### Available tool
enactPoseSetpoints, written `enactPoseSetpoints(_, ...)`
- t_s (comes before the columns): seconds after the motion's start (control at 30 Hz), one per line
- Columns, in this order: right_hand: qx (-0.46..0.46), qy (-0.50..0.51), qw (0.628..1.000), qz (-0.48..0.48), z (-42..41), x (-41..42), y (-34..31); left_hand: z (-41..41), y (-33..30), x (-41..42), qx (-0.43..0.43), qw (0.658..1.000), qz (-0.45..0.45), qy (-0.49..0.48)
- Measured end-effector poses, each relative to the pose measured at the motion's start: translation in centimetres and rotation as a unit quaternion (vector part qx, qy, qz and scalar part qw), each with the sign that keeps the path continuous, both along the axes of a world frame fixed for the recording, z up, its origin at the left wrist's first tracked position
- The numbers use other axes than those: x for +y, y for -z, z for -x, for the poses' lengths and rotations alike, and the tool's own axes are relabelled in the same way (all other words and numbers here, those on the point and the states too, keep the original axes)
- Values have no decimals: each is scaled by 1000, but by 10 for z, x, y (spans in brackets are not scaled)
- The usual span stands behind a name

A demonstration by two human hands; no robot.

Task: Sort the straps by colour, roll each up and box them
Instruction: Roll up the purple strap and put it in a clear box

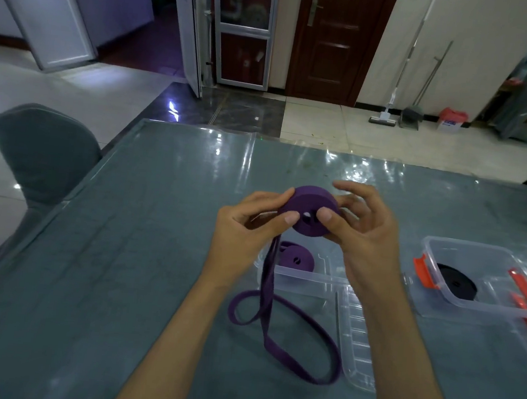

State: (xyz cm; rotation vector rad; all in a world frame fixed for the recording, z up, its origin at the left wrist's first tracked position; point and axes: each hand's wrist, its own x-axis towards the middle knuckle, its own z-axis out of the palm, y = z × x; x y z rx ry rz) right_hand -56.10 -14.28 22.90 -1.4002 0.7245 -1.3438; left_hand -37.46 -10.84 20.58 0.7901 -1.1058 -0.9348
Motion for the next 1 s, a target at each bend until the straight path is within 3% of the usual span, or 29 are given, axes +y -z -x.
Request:
enactPoseSetpoints(0.07,-25,-19,999,-21,-2,3,4,-5,0,-1,-16,1000,5,17)
enactPoseSetpoints(0.23,28,3,999,-29,-5,7,5,0,2,-2,-4,999,0,-40)
enactPoseSetpoints(0.4,-20,21,999,-19,-9,8,3,-14,-5,-4,-42,998,15,37)
enactPoseSetpoints(0.53,38,-17,999,-30,-4,7,-2,-8,-6,1,-48,998,24,-39)
enactPoseSetpoints(0.7,-13,-8,1000,6,-3,8,-8,-14,-12,4,-60,996,28,51)
enactPoseSetpoints(0.87,38,5,999,6,0,7,-12,-8,-8,5,-44,999,14,-2)
enactPoseSetpoints(1.0,-25,25,999,26,1,7,-13,-9,-7,4,-56,995,28,73)
